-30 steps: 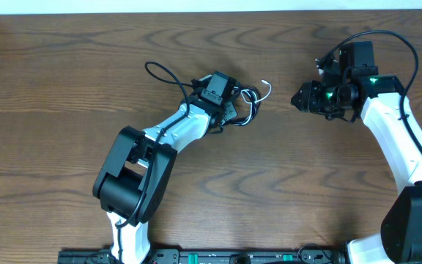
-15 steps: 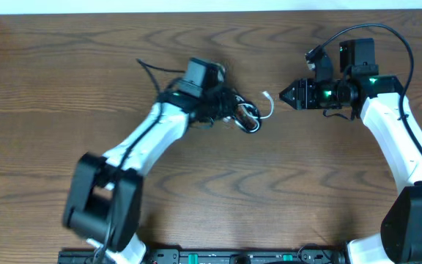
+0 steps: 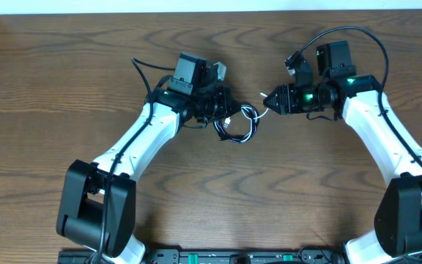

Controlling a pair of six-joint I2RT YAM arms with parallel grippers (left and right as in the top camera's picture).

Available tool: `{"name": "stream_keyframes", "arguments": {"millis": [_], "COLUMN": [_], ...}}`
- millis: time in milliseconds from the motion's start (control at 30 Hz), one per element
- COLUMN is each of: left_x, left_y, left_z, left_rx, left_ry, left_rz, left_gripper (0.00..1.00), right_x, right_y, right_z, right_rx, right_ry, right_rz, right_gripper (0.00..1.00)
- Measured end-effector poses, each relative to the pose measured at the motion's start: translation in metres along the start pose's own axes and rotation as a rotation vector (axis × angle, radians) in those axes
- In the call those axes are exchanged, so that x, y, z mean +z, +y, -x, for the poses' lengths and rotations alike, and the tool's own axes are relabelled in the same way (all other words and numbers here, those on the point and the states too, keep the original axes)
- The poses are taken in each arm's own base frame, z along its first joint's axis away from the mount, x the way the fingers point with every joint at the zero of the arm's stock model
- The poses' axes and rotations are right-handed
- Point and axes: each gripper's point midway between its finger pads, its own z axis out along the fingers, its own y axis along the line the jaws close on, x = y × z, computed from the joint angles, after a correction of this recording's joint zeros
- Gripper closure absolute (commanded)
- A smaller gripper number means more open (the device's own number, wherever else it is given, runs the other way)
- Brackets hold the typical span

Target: Untangle cables

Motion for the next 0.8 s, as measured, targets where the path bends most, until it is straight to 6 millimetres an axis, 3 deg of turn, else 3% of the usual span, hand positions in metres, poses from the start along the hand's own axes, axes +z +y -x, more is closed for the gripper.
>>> {"name": "stream_keyframes", "arguments": {"millis": [167, 267, 300, 367, 533, 700, 800], "left_x": [-0.002, 0.002, 0.005, 0.016, 0.053, 0.086, 0.099], "left_y": [0.028, 0.029, 0.028, 0.024, 0.021, 0.018, 0.019], "left_z": [0.006, 0.013, 0.014, 0.01, -0.018, -0.036, -0.041], "left_rx": [-0.08, -0.064, -0.054, -0.018, 0.081, 0.185, 0.219], "left_ry": [-0.058, -0.101, -0.107, -0.101, -0.031, -0.003, -0.012], "left_rz": [0.152, 0.175, 0.177, 0.179, 0.222, 0.245, 0.268], "left_gripper": [0.92, 0.89, 0.85, 0.77, 0.69, 0.67, 0.67], "right_x": [0.01, 0.013, 0.013, 0.011, -0.009, -0.036, -0.043], "right_y": [-0.015, -0.027, -0.03, -0.037, -0.075, -0.117, -0.126], "right_z": [-0.006, -0.008, -0.008, -0.009, -0.014, -0.013, -0.015], "right_rx": [0.08, 0.13, 0.141, 0.169, 0.284, 0.395, 0.428], "right_ry": [0.024, 0.027, 0.025, 0.026, 0.021, -0.021, -0.025], "right_rz": [-0.096, -0.145, -0.159, -0.184, -0.265, -0.317, -0.329], "right_gripper": [0.51, 0.49, 0.52, 0.54, 0.53, 0.53, 0.53]}}
